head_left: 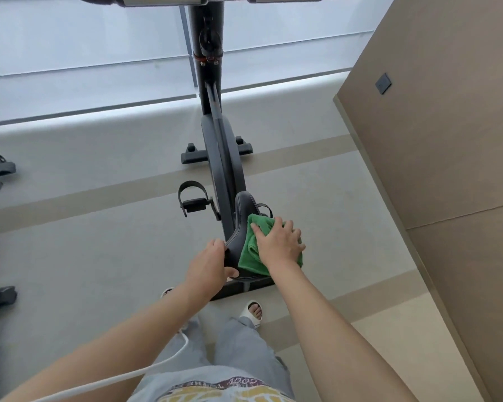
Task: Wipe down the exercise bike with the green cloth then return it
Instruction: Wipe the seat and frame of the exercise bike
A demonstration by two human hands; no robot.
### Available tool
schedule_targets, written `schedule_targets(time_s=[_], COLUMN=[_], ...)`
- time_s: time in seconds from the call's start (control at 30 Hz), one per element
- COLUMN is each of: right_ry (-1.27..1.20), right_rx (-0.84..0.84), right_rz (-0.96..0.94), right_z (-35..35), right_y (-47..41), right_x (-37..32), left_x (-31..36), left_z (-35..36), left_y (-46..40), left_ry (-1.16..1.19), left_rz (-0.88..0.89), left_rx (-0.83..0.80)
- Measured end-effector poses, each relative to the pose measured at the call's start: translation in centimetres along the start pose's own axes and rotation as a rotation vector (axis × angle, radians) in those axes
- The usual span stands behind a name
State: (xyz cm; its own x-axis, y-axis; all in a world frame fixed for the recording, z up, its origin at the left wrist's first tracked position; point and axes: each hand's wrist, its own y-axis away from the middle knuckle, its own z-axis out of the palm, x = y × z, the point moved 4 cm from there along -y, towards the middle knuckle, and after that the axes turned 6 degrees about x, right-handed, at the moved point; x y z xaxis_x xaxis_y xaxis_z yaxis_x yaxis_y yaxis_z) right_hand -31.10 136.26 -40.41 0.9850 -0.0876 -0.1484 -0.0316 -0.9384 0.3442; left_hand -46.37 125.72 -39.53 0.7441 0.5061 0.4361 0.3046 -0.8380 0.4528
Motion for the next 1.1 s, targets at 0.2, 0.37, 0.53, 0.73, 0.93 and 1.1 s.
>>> schedule_targets(time_s=[0.2,0.37,0.53,0.73,0.93,1.1], right_ry=[-0.163,-0.231,-0.097,-0.169,-0.223,-0.052], right_rx=[0.008,-0.002,0.033,-0.004,0.105,0.183], right_rz=[-0.185,-0.092,-0.053,-0.180,-0.414,-0.512], right_z=[0.8,1.2,0.1,-0.7,-0.2,1.8], right_y=[3.6,4.4,2.0,-3.6,-0.8,5.4], right_x=[4.5,4.6,1.3,-3.1,-1.2,2.9], left_x=[0.0,0.0,-0.3,-0.4,-0.6,-3.3], left_z=[-0.5,-0.4,-0.1,0.1,0.1,0.0], left_y=[0.3,0.5,0.3,0.3,1.0,0.8], left_ry=[-0.018,-0.008,0.014,0.022,0.070,0.508], left_rz=[0.015,0.015,0.005,-0.024,-0.025,-0.124], left_rx=[-0.012,-0.001,0.011,0.024,0.053,-0.051])
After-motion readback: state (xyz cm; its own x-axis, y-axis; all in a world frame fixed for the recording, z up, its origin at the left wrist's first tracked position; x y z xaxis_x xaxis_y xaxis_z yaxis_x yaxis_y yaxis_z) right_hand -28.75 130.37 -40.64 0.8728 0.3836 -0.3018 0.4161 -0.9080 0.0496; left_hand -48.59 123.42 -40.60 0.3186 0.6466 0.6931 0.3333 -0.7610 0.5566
